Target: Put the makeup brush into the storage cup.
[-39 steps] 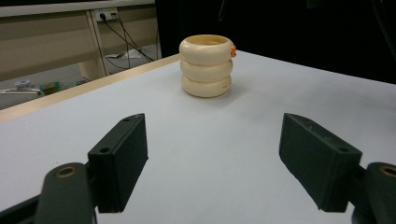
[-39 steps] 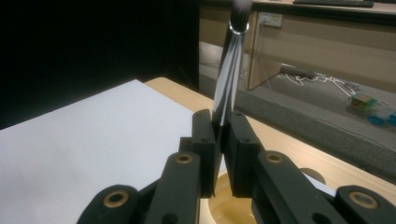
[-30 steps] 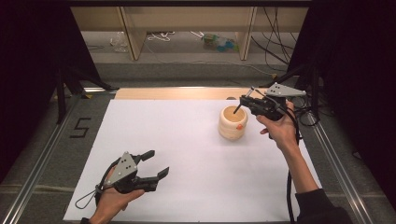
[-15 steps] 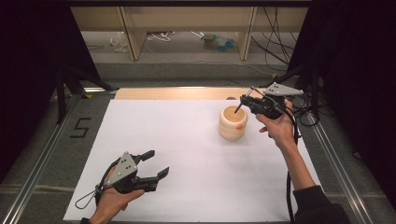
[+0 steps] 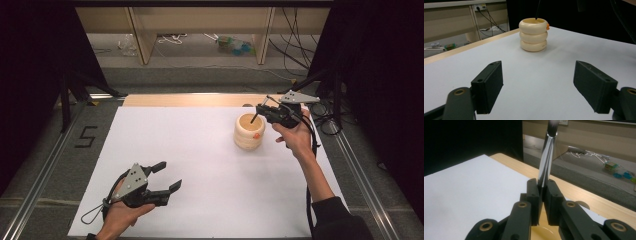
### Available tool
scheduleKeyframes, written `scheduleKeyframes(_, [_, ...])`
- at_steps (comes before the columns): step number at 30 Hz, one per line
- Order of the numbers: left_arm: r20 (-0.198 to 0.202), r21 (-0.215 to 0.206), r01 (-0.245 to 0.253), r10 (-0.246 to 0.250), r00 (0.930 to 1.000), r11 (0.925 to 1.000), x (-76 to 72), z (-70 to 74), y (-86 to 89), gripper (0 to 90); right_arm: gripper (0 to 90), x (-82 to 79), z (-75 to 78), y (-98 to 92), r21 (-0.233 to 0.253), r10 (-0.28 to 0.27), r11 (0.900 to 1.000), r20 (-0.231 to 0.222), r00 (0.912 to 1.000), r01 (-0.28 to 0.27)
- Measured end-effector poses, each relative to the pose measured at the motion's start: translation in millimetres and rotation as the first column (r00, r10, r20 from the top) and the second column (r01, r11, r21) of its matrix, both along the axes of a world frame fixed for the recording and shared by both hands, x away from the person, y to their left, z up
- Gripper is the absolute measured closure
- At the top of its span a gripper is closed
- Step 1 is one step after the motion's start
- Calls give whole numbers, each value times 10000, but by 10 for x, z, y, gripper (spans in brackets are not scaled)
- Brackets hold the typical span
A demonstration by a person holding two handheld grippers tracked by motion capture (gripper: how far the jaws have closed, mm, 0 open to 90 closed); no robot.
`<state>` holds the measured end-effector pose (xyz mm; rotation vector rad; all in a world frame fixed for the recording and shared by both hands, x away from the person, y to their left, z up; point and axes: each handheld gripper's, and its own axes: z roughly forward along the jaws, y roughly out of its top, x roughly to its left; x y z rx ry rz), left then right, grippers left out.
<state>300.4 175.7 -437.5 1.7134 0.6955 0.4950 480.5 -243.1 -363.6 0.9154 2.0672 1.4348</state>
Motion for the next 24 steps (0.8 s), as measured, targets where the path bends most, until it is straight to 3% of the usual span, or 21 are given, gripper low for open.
scheduleKeyframes(24, [52, 113, 78, -79, 10000, 9999, -2, -1, -9, 239, 837, 82, -149, 0, -221, -157, 9996, -324, 9994, 149])
